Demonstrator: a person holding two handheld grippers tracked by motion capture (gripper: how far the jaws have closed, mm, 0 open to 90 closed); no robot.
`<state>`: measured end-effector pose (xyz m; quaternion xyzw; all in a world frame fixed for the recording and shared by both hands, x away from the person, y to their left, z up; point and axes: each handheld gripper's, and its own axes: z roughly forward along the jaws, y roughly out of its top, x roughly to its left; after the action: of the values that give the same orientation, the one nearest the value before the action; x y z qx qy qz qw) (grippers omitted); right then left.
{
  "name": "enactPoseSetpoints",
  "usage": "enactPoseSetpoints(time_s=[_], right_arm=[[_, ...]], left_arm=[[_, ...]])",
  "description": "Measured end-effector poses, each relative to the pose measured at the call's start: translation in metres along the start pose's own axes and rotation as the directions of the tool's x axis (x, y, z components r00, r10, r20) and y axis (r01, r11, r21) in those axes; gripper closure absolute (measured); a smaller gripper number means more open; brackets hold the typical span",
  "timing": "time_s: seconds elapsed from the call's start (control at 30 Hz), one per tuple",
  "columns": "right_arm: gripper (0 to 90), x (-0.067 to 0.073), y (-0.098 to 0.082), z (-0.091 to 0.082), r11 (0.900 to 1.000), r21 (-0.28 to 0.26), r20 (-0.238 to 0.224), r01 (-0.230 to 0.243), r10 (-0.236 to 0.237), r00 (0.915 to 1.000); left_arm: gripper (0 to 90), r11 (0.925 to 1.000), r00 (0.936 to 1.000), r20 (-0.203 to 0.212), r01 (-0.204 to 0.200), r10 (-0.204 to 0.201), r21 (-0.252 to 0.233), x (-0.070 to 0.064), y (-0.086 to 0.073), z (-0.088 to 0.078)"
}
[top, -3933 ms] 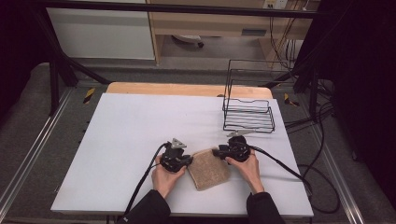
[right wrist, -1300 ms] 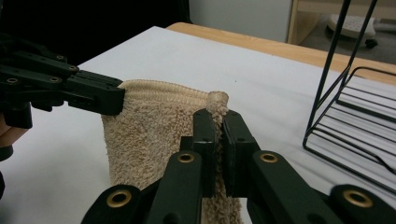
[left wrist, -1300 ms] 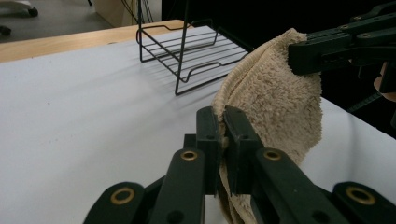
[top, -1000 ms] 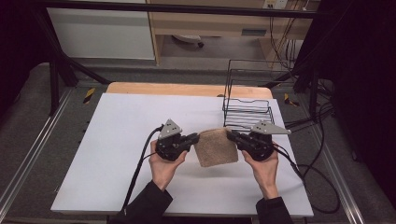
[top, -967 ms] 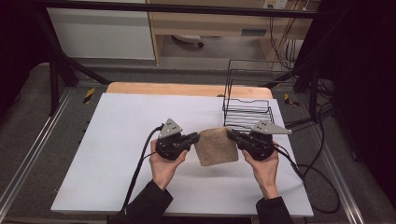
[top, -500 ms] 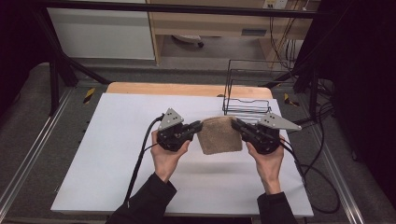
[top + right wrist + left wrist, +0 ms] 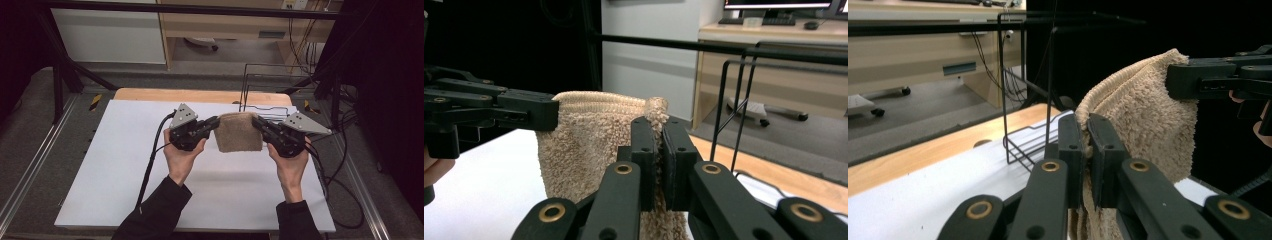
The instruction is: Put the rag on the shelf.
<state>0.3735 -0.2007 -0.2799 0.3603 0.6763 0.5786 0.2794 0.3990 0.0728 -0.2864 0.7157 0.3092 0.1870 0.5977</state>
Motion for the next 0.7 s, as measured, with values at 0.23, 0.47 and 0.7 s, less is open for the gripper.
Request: enactPoseSetpoints(time_s=[0.23, 0.47, 0.7], right_arm=[[86.0, -0.005, 0.014, -0.002, 0.999, -0.032, 0.019, 0.008, -0.008, 0.9998], [86.1, -0.008, 0.031, -0.005, 0.997, -0.064, 0.044, 0.031, -0.028, 0.9986], [86.1, -0.013, 0.043, -0.007, 0.995, -0.09, 0.065, 0.046, -0.04, 0.9971]], left_arm=[[85.3, 0.9995, 0.9999, -0.003, -0.015, 0.015, -0.029, -0.001, 0.017, 0.005], [85.3, 0.9979, 0.9997, -0.005, -0.024, 0.023, -0.061, -0.002, 0.033, 0.011], [85.3, 0.9958, 0.9994, -0.005, -0.035, 0.034, -0.085, -0.002, 0.047, 0.017]])
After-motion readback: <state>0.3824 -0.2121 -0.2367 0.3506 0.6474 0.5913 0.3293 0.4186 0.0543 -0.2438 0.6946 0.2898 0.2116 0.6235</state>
